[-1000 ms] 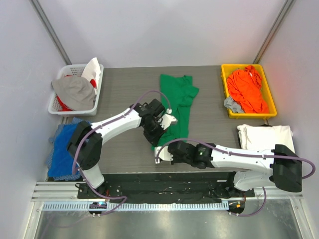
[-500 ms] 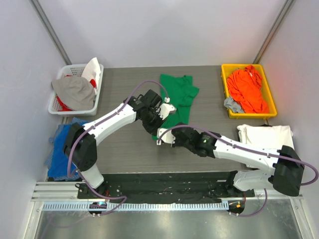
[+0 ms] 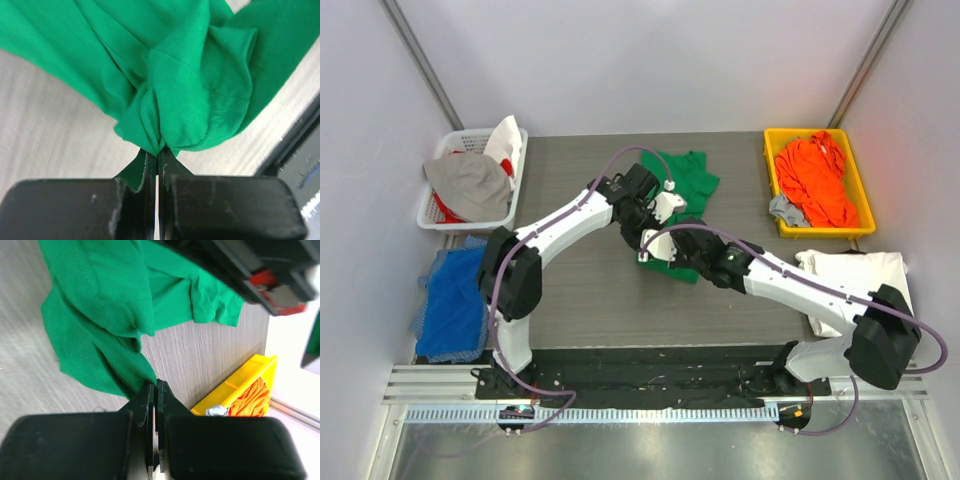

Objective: Fold and stack the t-shirts
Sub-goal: Fold the tshirt

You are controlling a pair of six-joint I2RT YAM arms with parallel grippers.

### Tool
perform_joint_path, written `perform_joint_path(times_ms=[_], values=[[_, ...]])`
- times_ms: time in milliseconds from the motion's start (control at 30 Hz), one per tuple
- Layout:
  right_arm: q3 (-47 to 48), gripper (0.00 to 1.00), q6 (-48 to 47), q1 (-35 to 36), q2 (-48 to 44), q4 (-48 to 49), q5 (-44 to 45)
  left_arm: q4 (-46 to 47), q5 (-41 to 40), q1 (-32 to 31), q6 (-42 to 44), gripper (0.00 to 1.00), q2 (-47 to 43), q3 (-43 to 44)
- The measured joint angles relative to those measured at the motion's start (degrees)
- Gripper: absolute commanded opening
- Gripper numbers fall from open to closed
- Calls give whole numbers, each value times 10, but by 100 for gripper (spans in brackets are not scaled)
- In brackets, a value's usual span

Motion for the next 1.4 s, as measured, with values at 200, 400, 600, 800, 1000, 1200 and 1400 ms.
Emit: perform_joint_path(times_ms=[200, 400, 600, 800, 1000, 1200, 1400], values=[[23, 1, -23, -45, 44, 13, -19, -5, 7, 24, 14, 0, 68, 84], [45, 1, -42, -77, 91, 30, -38, -14, 11, 44, 25, 0, 119, 133], [68, 1, -56, -94, 146, 56, -51, -16, 10, 52, 26, 0, 143, 141], [97, 1, -67, -114, 191, 71, -60, -23, 7, 57, 27, 0, 167, 179], [123, 1, -78, -137, 212, 82, -63, -25, 3, 63, 27, 0, 195, 229], [126, 6, -85, -155, 231, 93, -66, -24, -5, 64, 26, 17, 226, 259], [130, 24, -89, -164, 254, 107, -68, -16, -26, 67, 24, 24, 242, 261]])
